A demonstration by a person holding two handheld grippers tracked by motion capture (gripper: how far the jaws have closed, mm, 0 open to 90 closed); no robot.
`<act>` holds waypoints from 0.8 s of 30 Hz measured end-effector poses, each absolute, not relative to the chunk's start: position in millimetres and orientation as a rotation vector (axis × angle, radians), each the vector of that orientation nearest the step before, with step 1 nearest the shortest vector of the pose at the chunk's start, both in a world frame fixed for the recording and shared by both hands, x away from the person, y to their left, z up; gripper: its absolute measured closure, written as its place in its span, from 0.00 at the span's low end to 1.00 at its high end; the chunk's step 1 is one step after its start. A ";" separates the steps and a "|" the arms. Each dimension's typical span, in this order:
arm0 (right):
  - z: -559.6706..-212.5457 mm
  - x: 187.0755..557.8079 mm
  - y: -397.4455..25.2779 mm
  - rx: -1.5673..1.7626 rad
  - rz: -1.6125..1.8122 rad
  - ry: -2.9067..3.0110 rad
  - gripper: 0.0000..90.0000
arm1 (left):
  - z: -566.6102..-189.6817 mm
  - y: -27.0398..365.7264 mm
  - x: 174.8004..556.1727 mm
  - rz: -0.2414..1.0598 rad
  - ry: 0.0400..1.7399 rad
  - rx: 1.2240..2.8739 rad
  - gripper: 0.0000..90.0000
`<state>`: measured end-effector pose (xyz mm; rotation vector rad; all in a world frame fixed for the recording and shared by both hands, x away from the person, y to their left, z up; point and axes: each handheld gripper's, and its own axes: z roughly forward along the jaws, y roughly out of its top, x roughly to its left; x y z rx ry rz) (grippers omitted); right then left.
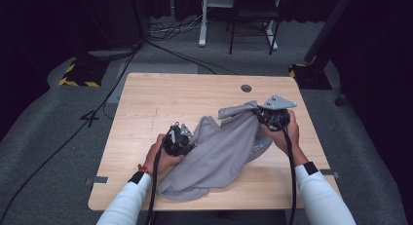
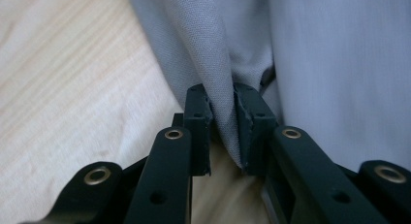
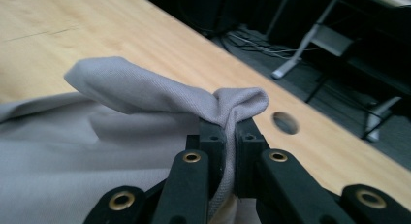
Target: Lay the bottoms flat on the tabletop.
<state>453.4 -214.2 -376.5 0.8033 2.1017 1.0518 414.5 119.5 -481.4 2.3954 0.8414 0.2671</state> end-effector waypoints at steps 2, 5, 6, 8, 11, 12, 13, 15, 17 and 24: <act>-373.7 456.8 -214.8 0.805 1.045 2.085 0.95 | -480.8 121.3 411.4 0.261 0.828 2.409 0.85; -368.8 472.9 -214.5 0.843 1.001 2.054 0.95 | -480.1 126.6 394.2 0.227 0.789 2.427 0.85; -369.1 477.2 -214.1 0.852 0.986 2.056 0.95 | -479.6 127.5 389.3 0.220 0.775 2.433 0.85; -370.1 481.2 -213.2 0.862 0.969 2.056 0.95 | -479.5 127.8 383.6 0.214 0.756 2.441 0.85; -375.4 491.7 -210.6 0.889 0.942 2.060 0.94 | -479.3 127.2 366.3 0.195 0.688 2.459 0.82; -381.5 496.2 -206.7 0.897 0.919 2.081 0.92 | -477.8 126.5 356.0 0.184 0.653 2.478 0.77; -381.5 496.2 -206.7 0.897 0.919 2.081 0.92 | -477.8 126.5 356.0 0.184 0.653 2.478 0.74; -388.2 499.8 -202.0 0.914 0.891 2.112 0.84 | -476.1 125.7 345.2 0.187 0.614 2.480 0.62; -398.6 501.5 -198.1 0.928 0.876 2.146 0.69 | -469.1 126.4 332.2 0.236 0.637 2.423 0.47; -413.1 486.5 -215.0 0.930 0.916 2.214 0.50 | -439.4 131.8 309.0 0.278 0.606 2.258 0.25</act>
